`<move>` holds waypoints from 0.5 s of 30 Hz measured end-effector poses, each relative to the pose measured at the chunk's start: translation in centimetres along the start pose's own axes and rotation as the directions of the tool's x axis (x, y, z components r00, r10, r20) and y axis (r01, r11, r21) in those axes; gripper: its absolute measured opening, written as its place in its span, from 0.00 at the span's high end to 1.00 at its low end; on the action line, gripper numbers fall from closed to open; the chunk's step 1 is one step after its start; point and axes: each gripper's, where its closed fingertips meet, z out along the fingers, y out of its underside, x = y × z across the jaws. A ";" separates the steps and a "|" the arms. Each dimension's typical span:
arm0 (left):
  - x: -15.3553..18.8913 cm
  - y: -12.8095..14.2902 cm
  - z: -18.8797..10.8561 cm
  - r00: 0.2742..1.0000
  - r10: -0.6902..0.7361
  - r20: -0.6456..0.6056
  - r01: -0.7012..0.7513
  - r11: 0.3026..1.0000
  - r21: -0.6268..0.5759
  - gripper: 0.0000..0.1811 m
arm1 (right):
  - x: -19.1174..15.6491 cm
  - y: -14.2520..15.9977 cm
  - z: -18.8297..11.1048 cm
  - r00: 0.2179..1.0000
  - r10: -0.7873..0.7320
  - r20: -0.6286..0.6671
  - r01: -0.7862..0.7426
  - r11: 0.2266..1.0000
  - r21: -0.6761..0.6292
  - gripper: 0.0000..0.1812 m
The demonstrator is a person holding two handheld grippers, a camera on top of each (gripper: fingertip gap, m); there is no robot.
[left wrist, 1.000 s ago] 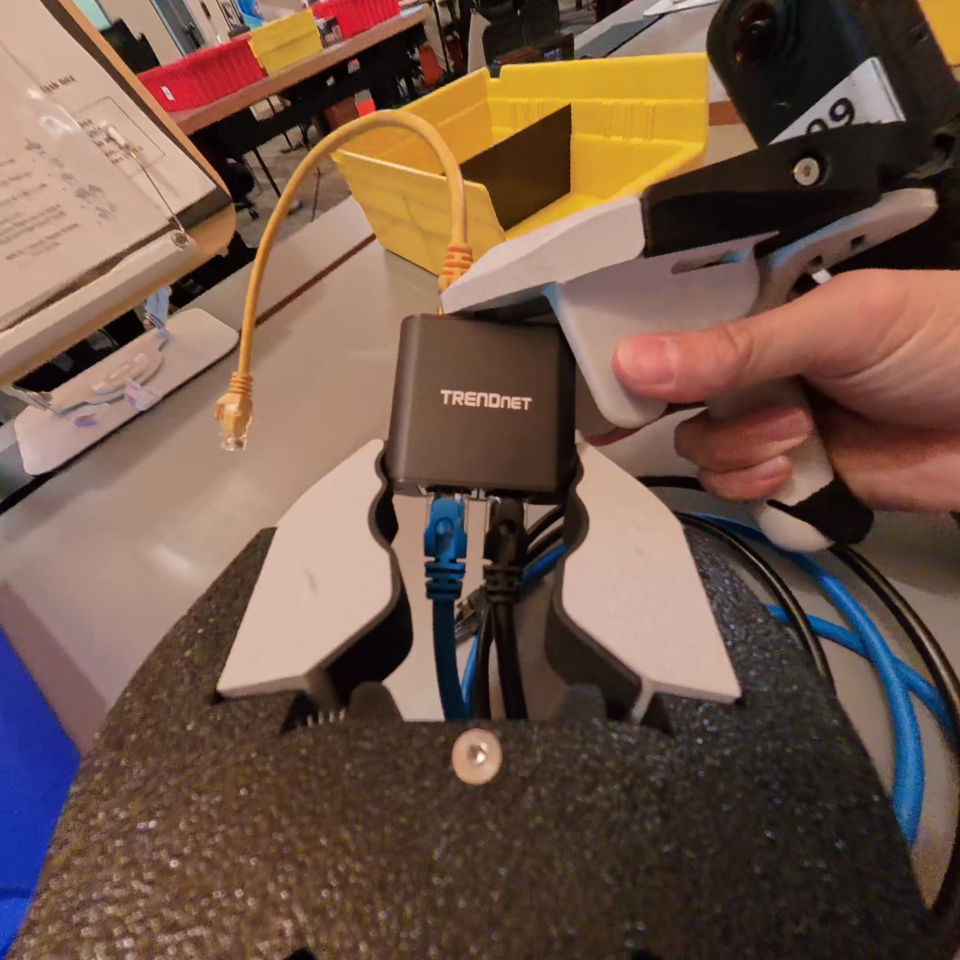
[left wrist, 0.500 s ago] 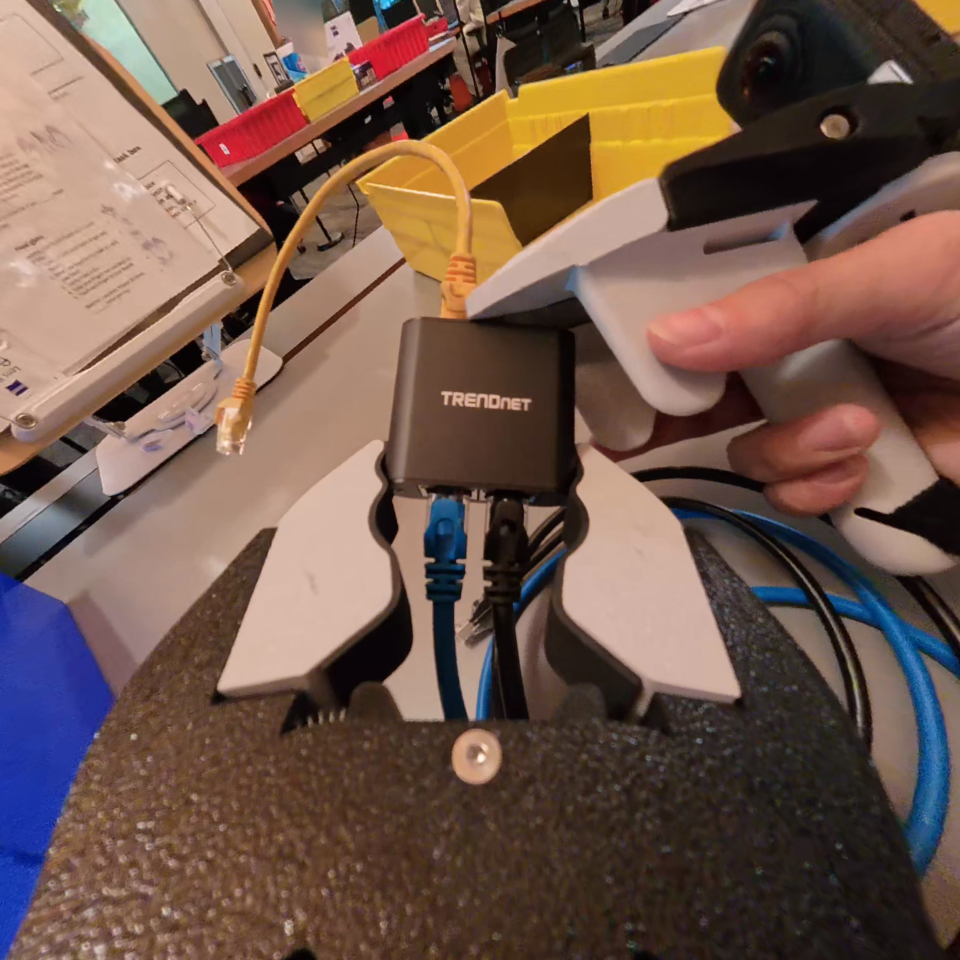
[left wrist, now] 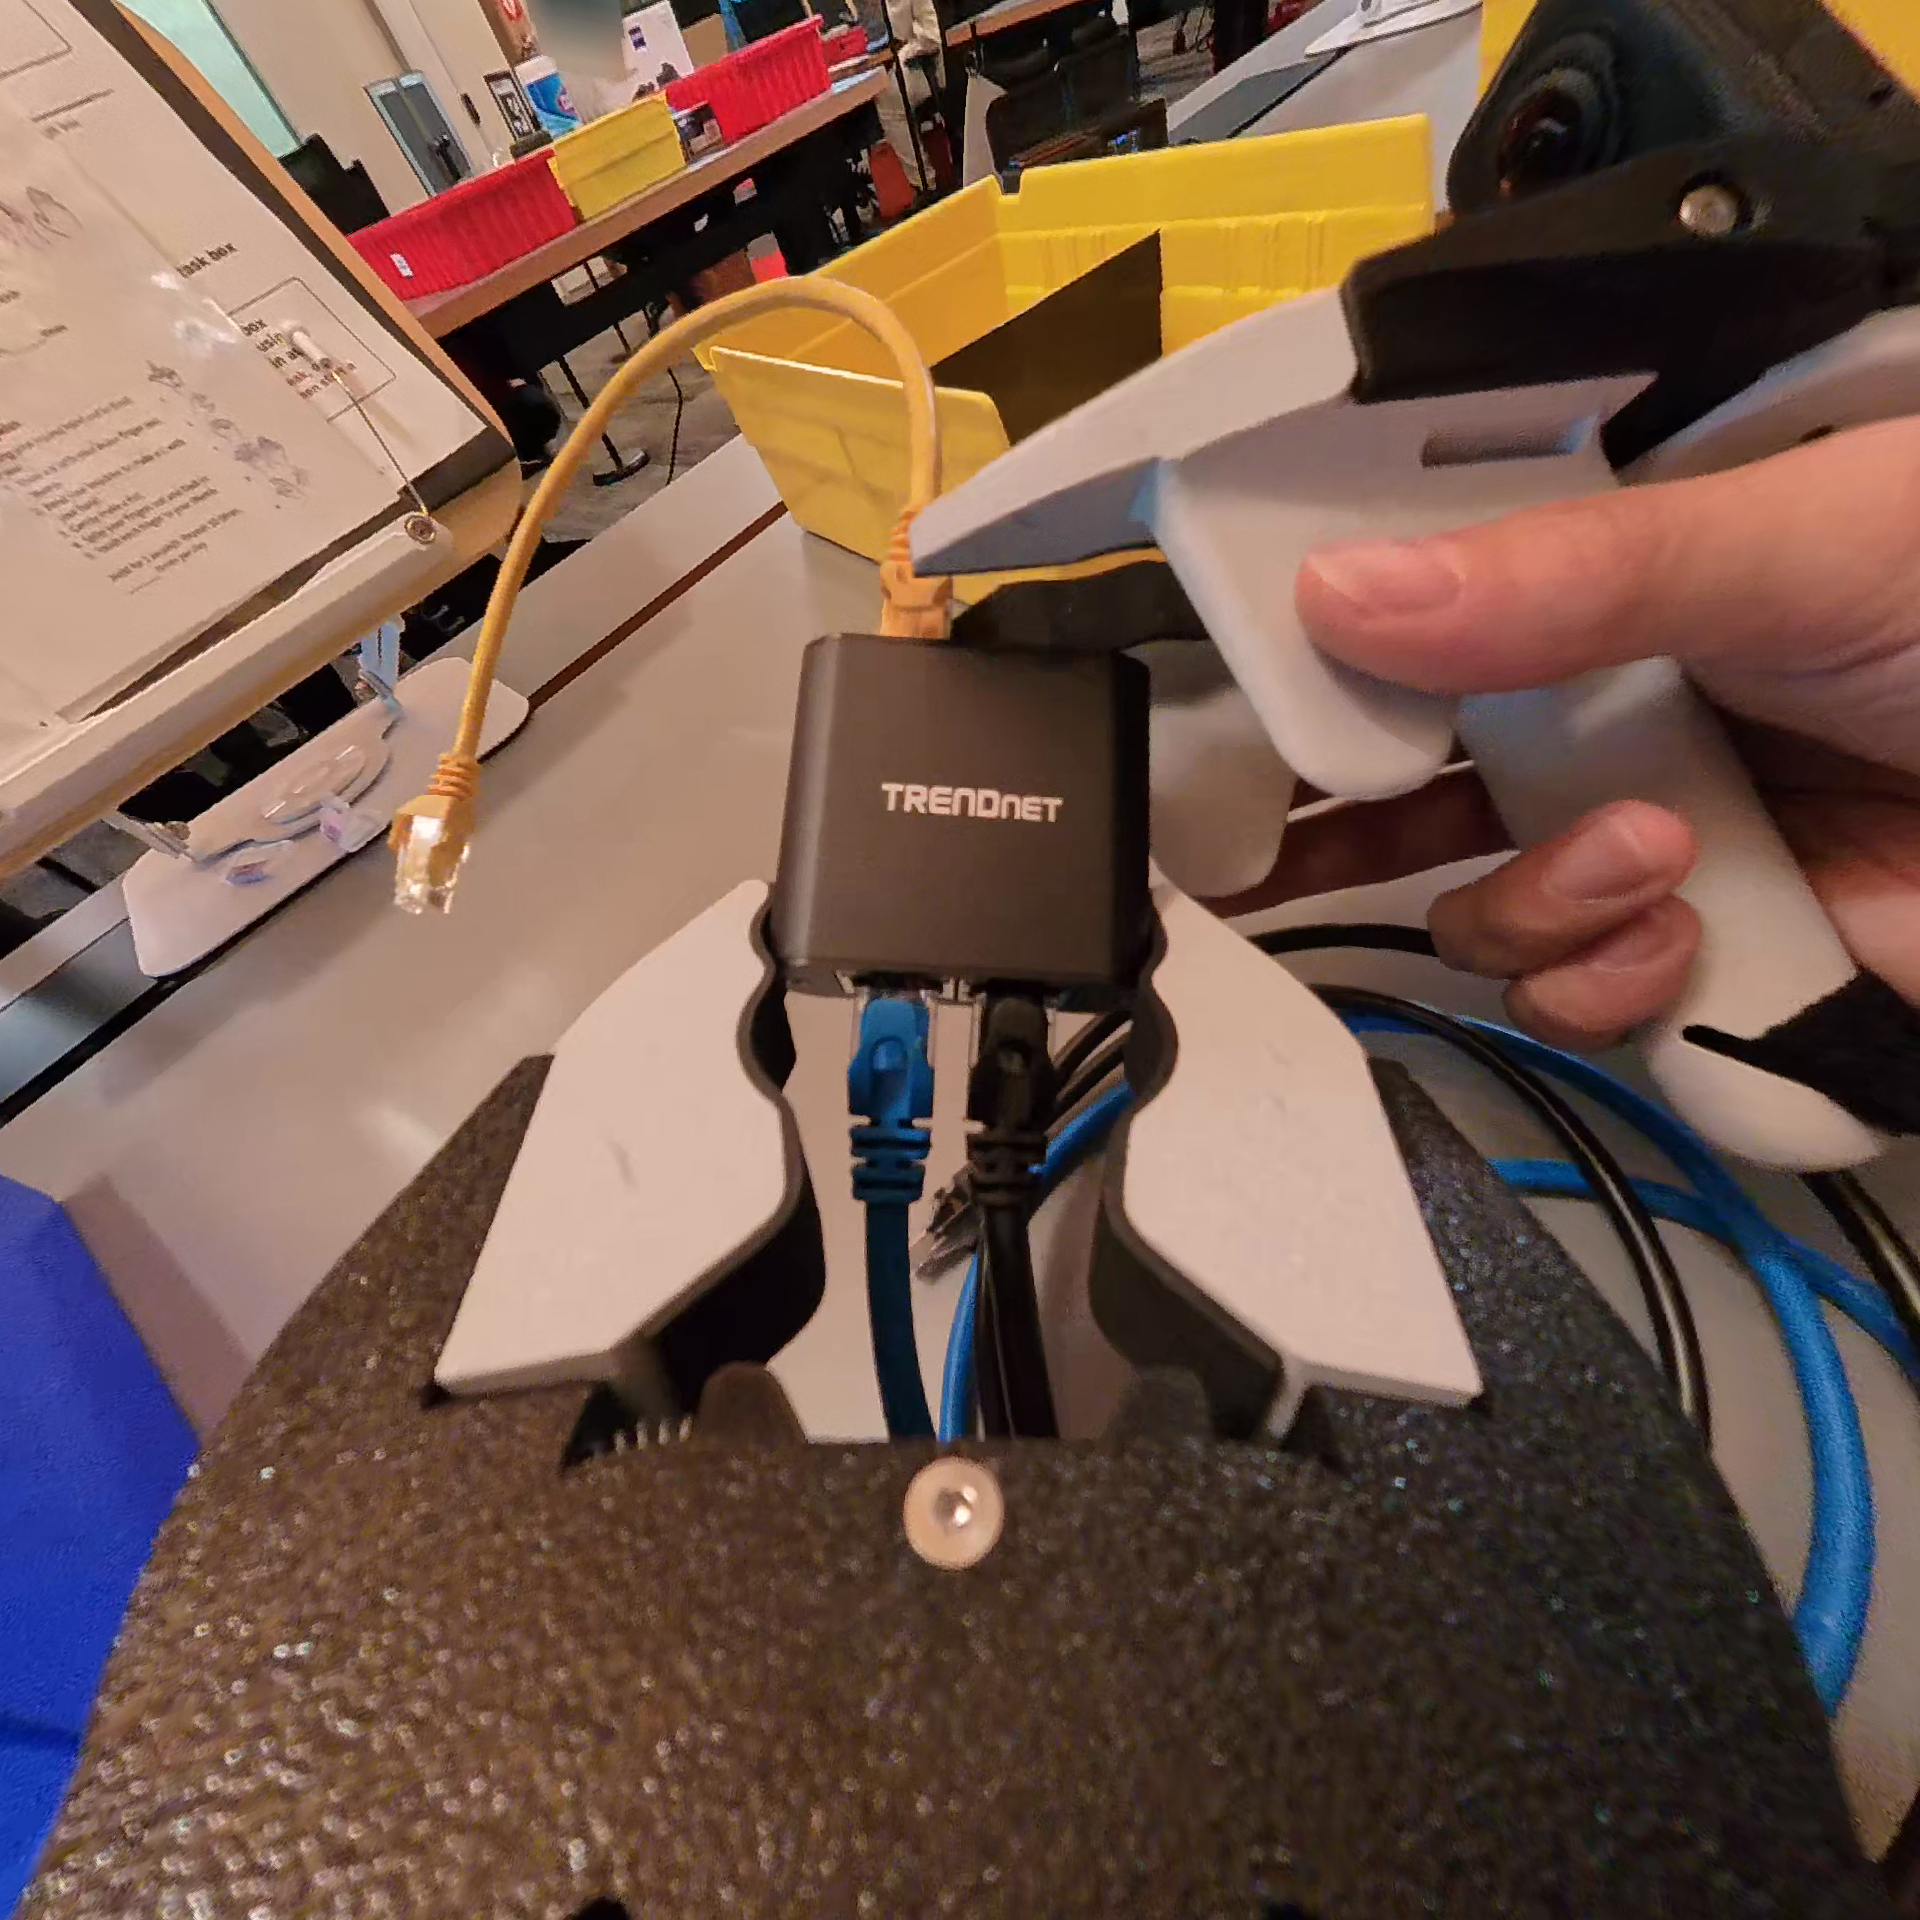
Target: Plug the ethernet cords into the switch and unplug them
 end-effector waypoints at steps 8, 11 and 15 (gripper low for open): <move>0.4 0.2 0.4 0.999 0.034 0.029 -0.033 0.999 -0.028 0.66 | 1.1 -0.2 -0.1 0.994 -0.032 -0.104 0.035 0.999 0.027 0.91; 0.5 0.3 0.5 0.999 0.027 0.027 -0.026 0.999 -0.031 0.66 | 1.3 -0.2 -0.2 0.994 -0.030 -0.109 0.033 0.999 0.024 0.92; 0.5 0.5 0.6 0.999 0.025 0.023 -0.024 0.999 -0.041 0.66 | 1.5 -0.1 -0.2 0.991 -0.039 -0.128 0.042 0.999 0.018 0.92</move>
